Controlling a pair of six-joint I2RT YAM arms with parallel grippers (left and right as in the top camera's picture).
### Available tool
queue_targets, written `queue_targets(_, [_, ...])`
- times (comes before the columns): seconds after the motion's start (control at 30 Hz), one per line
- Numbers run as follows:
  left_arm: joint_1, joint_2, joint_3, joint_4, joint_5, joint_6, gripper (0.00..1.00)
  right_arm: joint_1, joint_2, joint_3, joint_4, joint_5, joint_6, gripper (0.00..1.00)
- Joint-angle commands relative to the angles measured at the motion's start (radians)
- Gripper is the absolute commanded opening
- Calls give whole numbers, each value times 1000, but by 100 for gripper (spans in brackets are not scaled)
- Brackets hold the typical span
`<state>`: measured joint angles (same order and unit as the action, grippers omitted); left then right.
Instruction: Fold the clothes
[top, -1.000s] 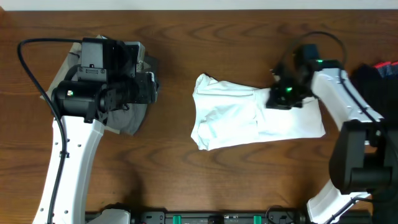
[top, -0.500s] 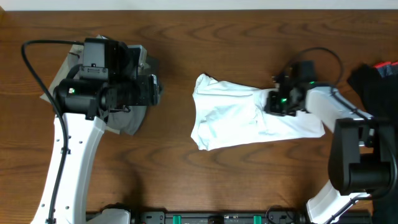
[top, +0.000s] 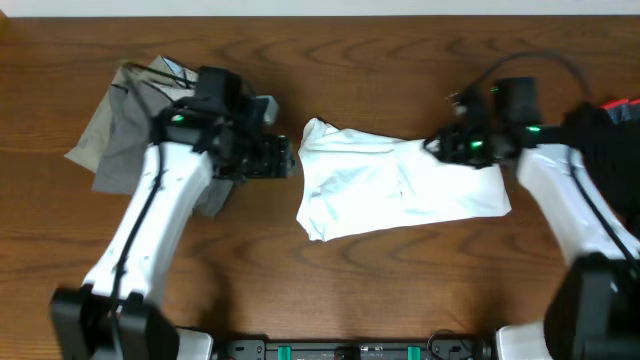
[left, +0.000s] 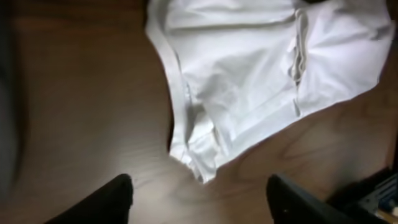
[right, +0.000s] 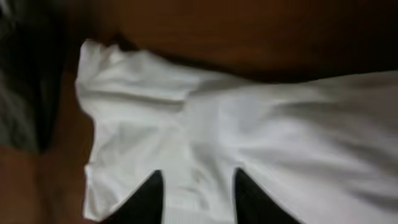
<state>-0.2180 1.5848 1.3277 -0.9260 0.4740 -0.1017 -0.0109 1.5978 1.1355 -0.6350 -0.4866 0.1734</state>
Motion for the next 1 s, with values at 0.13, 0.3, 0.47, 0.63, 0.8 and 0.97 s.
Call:
queue_targets(0.13, [-28, 228, -15, 91, 16, -115, 75, -182, -109, 17, -89, 97, -19, 46])
queue_targets(0.3, [-29, 362, -15, 133, 17, -109, 75, -246, -109, 16, -121, 93, -18, 48])
queue_targets(0.47, [-40, 443, -16, 174, 106, -3, 75, -251, -109, 16, -116, 93, -18, 48])
queue_targets(0.63, [-85, 509, -16, 219, 143, 23, 75, -250, -109, 16, -117, 93, -18, 48])
queue_targets(0.8, [-140, 549, -16, 267, 174, 22, 74, -250, -109, 16, -119, 89, -18, 47])
queue_targets(0.97, [-180, 553, -16, 280, 173, 18, 50, -250, -109, 16, -121, 87, -17, 45])
